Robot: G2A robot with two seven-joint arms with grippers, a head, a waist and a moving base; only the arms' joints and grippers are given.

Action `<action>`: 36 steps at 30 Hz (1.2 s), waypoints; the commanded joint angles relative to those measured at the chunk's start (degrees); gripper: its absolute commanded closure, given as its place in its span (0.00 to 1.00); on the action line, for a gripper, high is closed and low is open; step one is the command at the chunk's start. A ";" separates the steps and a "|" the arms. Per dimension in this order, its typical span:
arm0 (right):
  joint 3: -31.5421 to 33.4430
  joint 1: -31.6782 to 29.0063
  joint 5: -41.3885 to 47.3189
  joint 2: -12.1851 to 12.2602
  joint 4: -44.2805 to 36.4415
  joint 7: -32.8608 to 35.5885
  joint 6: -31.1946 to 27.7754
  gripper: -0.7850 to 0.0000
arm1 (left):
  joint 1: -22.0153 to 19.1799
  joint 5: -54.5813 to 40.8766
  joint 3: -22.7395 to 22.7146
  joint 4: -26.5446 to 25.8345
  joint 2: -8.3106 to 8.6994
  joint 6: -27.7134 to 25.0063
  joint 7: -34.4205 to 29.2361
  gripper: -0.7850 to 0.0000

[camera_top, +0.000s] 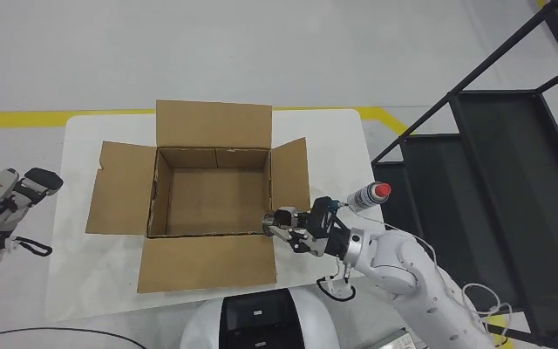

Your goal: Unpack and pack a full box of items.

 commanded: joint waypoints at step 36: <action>-16.14 16.83 -7.39 -4.17 7.15 3.15 7.81 0.00 | 0.00 0.00 0.00 0.00 0.00 0.00 0.00 0.00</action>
